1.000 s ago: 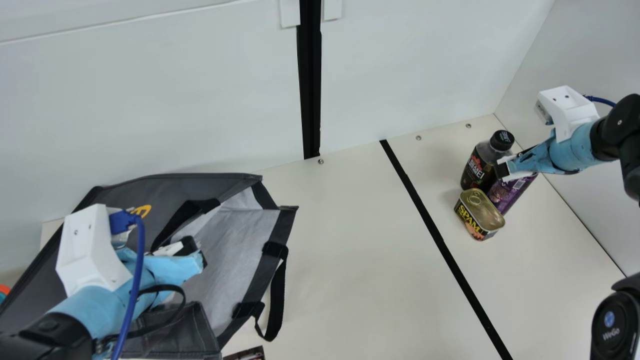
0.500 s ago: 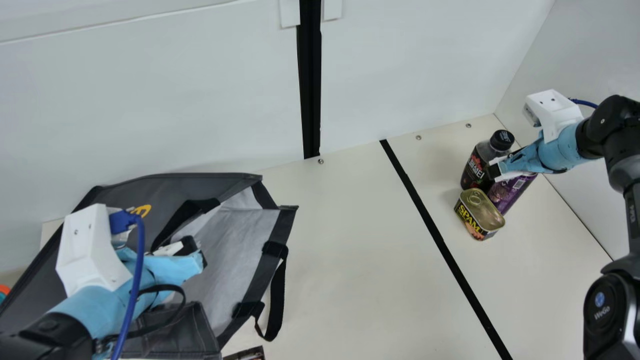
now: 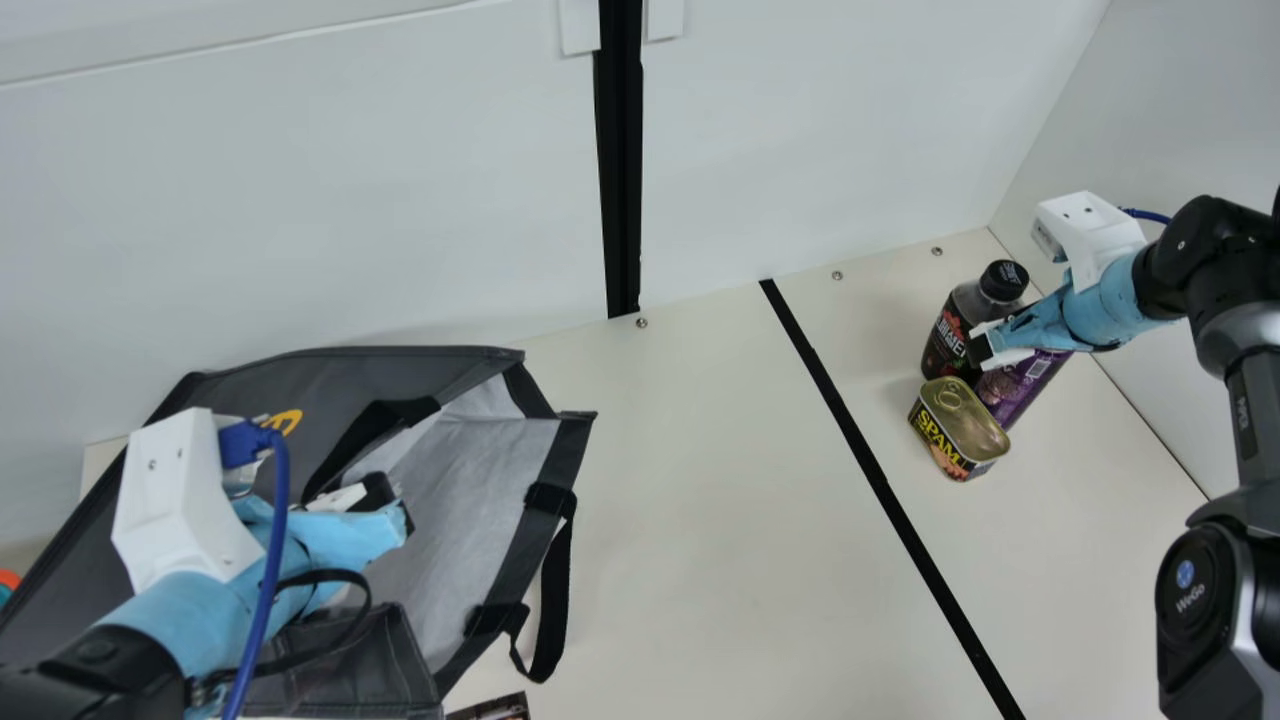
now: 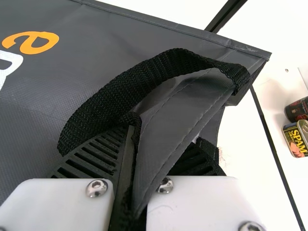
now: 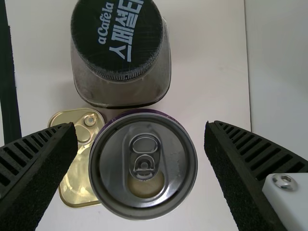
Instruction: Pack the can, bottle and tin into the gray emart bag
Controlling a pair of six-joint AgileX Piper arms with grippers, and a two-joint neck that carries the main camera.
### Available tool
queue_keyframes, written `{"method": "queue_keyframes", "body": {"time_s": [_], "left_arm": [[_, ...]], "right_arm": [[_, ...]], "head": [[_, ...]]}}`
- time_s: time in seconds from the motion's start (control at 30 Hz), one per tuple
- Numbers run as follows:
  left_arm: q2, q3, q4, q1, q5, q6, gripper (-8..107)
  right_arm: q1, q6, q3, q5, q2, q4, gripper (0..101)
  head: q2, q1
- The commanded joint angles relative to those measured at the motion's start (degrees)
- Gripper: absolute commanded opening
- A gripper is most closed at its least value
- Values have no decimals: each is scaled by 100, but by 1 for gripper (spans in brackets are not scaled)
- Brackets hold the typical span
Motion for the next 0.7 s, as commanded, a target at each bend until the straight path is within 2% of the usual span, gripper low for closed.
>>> {"method": "queue_keyframes", "body": {"time_s": [0.0, 0.4, 0.43, 0.67], "left_arm": [[0, 0, 0, 0, 0, 0, 10], [0, 0, 0, 0, 0, 0, 10], [0, 0, 0, 0, 0, 0, 10], [0, 0, 0, 0, 0, 0, 10]], "right_arm": [[-5, -6, -4, -5, 21, -6, 84], [-56, -102, -66, 8, 83, 45, 4], [-62, -119, -75, 7, 79, 42, 0], [-124, -255, -139, 27, 10, 58, 0]], "head": [[-14, -130], [-14, -130], [-14, -130], [-14, -130]]}}
